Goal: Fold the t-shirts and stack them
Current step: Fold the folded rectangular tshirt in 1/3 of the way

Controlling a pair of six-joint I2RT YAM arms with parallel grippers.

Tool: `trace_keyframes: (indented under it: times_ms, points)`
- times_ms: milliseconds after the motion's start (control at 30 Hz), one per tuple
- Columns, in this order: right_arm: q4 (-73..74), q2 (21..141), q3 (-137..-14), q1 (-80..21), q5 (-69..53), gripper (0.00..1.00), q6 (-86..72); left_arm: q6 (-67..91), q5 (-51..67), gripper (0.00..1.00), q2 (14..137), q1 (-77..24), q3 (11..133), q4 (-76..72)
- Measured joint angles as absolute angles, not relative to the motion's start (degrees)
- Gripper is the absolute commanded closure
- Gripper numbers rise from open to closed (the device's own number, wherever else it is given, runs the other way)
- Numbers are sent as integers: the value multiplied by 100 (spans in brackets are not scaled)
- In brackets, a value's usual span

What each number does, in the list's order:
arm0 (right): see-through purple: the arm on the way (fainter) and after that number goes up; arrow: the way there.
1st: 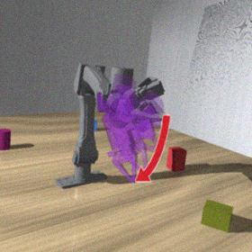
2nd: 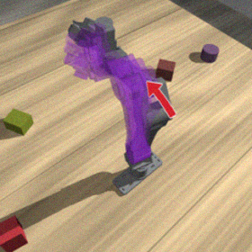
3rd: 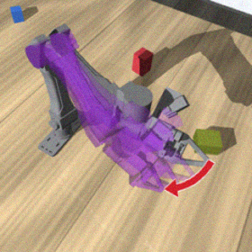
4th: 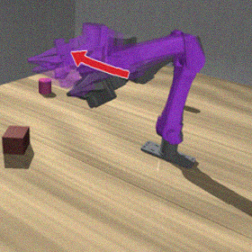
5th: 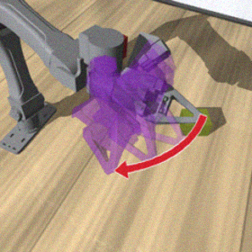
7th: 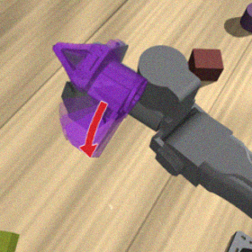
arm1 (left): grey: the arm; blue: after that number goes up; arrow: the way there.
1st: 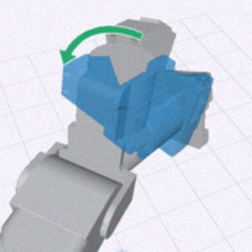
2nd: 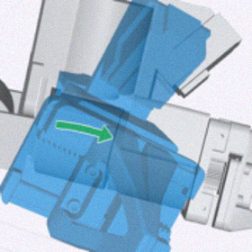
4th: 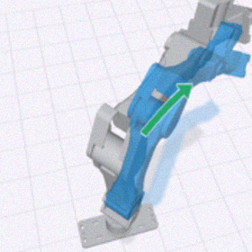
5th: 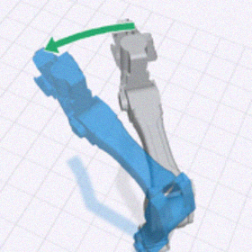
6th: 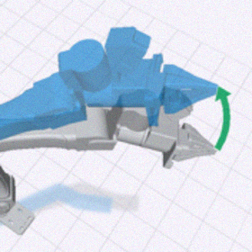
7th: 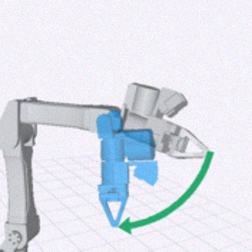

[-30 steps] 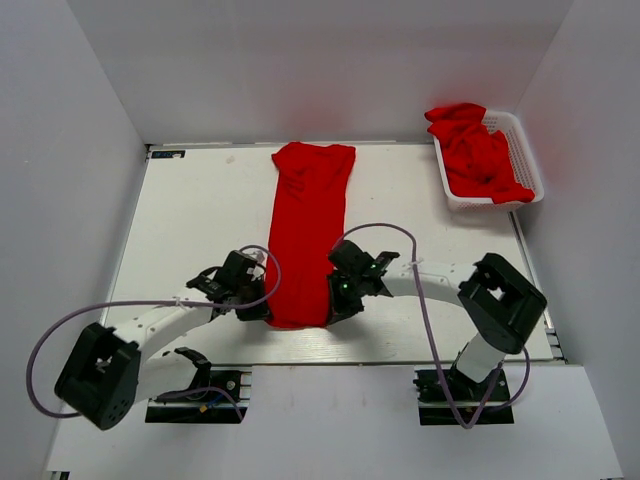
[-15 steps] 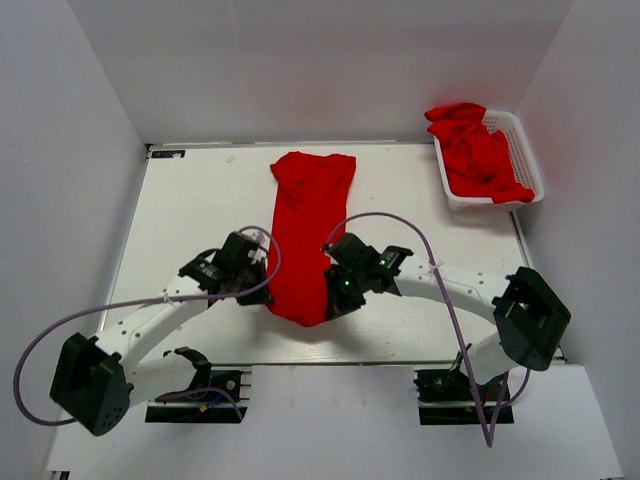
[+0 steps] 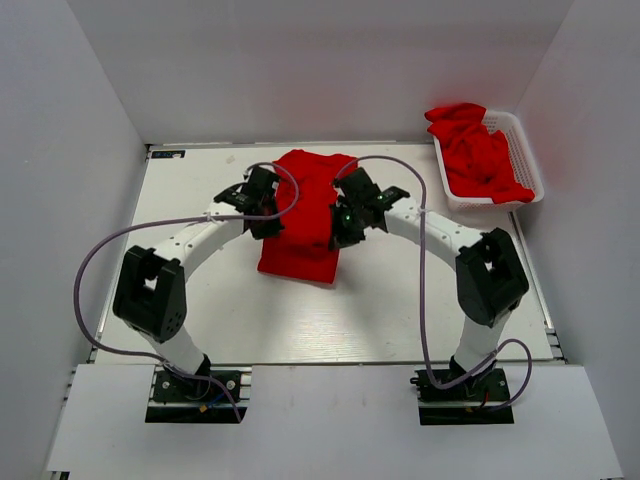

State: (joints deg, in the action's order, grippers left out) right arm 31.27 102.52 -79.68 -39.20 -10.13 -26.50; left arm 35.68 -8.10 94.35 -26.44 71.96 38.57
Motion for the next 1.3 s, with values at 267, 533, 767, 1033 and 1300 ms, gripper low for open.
trace_keyframes:
  times_ms: [267,533,767,1033,1300]
  points:
    - [3354,11113,-9118,-3398,-1194,100,-1975,3133,-773,100,10154,-2279,8228,3531]
    - [3538,11633,-9727,-3065,-1302,100,-1704,2707,-399,100,10978,-2152,8897,3376]
    - [3660,11959,-10053,-2853,-1509,100,-1629,2480,-207,100,11642,-2119,9367,3339]
    - [3717,12484,-10353,-2718,-1649,92,-1590,2451,-211,71,11915,-2062,9623,3400]
    - [3754,12656,-10652,-2663,-1649,10,-1256,2545,-217,0,12053,-1927,9745,3551]
